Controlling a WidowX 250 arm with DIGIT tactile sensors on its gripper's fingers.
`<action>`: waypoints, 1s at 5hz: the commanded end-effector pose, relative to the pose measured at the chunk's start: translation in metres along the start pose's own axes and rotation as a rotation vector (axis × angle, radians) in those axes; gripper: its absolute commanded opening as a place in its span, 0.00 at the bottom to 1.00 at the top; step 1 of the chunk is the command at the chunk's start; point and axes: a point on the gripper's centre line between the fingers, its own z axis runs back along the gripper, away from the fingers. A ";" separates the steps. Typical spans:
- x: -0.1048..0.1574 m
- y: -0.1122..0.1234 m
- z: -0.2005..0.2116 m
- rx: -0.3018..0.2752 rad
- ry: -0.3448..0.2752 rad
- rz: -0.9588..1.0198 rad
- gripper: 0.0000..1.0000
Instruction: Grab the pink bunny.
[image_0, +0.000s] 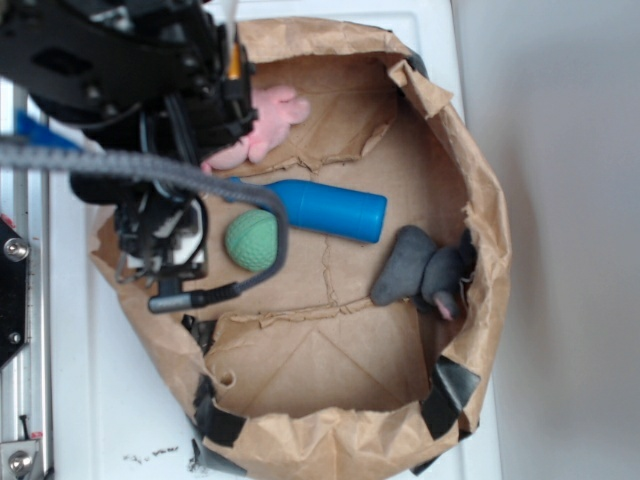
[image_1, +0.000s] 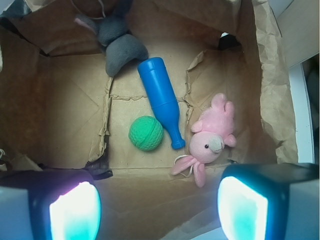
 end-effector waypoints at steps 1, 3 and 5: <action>0.014 -0.008 -0.025 0.053 -0.056 -0.032 1.00; 0.019 -0.005 -0.058 -0.068 -0.067 -0.135 1.00; 0.009 0.008 -0.082 0.051 -0.079 -0.102 1.00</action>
